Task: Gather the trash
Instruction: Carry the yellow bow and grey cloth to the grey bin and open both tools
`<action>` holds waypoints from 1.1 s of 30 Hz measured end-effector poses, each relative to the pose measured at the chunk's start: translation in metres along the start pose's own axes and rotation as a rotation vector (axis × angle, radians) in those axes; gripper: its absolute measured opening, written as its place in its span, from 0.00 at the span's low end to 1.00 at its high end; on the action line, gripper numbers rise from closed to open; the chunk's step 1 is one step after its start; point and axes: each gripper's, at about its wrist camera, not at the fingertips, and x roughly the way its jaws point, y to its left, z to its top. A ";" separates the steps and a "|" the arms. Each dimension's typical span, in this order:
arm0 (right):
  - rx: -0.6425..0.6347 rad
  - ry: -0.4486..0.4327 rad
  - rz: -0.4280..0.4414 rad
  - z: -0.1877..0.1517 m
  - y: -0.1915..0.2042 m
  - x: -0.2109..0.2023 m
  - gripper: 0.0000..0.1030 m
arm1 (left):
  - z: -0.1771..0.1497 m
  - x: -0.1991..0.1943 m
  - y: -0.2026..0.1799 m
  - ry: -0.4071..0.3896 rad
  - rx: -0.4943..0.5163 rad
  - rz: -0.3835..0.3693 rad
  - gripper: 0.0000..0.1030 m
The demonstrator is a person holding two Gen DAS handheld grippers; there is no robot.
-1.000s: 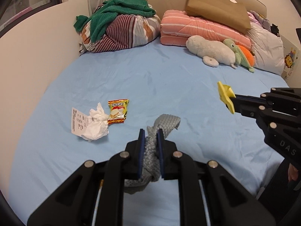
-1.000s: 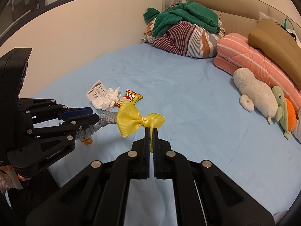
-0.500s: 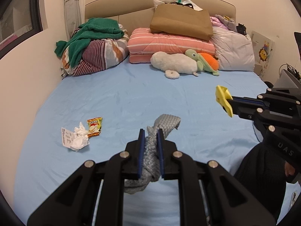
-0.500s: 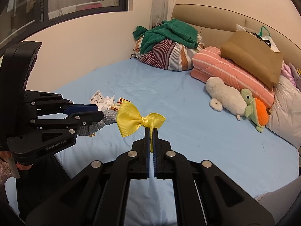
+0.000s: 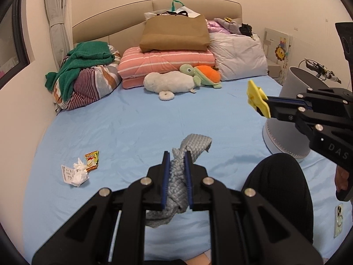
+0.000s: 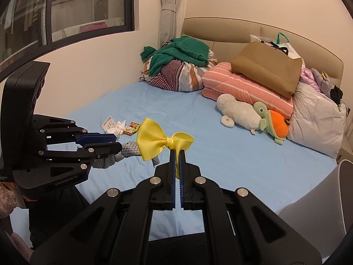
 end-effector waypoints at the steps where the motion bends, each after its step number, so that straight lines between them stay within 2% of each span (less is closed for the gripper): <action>1: 0.009 -0.003 -0.008 -0.002 -0.004 -0.008 0.02 | 0.002 -0.002 -0.007 -0.003 0.011 -0.013 0.14; 12: 0.121 -0.029 -0.175 -0.032 -0.073 -0.101 0.02 | 0.039 -0.010 -0.087 -0.055 0.136 -0.136 0.13; 23: 0.247 -0.075 -0.406 -0.055 -0.169 -0.203 0.02 | 0.108 -0.008 -0.201 -0.140 0.288 -0.310 0.13; 28: 0.275 -0.077 -0.462 -0.061 -0.209 -0.223 0.02 | 0.141 0.002 -0.247 -0.153 0.328 -0.381 0.14; 33: 0.293 -0.058 -0.458 -0.065 -0.240 -0.221 0.02 | 0.165 0.025 -0.281 -0.128 0.346 -0.445 0.14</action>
